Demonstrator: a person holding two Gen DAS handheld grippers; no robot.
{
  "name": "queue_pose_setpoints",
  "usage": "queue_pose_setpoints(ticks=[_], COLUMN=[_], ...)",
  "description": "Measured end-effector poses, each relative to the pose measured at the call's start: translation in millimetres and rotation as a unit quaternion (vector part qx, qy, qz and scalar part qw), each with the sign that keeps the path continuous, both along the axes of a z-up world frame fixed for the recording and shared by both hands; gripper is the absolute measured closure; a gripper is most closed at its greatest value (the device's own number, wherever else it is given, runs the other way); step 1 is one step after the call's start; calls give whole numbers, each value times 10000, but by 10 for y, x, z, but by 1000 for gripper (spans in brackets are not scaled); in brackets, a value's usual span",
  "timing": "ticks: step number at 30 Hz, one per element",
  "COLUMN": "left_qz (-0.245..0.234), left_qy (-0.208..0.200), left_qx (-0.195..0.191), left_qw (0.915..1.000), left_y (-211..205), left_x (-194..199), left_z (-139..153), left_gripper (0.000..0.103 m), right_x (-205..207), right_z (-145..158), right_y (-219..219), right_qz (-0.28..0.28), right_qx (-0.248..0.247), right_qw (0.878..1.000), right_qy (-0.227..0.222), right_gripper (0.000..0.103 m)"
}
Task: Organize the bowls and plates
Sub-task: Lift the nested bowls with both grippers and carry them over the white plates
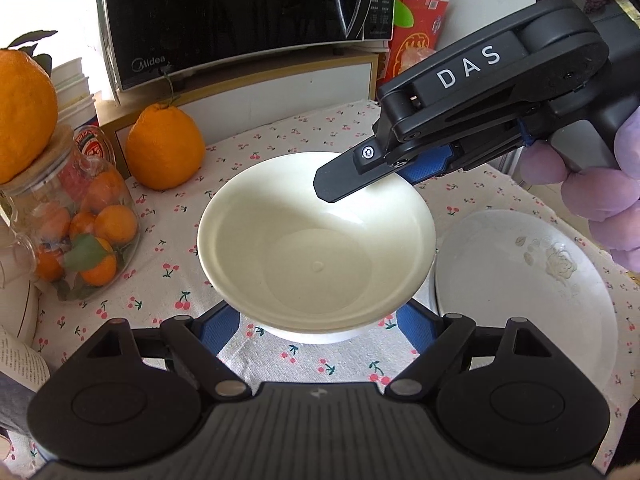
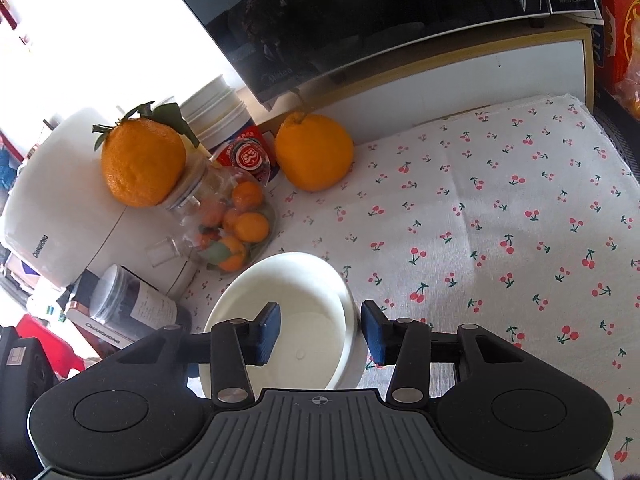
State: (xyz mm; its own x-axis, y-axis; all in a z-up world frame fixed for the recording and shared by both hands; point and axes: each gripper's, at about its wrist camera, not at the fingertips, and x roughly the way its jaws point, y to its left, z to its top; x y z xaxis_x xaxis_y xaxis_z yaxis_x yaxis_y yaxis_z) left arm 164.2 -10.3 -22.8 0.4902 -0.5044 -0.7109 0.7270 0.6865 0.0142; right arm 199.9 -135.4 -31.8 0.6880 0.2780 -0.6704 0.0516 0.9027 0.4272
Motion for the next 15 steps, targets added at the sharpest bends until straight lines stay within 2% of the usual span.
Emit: queue_pose_setpoints(ticks=[15], left_qz=[-194], left_qy=[-115], left_qx=[-36], left_qw=[9997], left_y=[-46], left_x=[-411], left_z=[269], left_gripper=[19], right_x=[-519], right_z=[338], right_y=[-39], right_qz=[115], right_qx=[-132], right_qw=[9996], right_qy=[-229], right_gripper=[59])
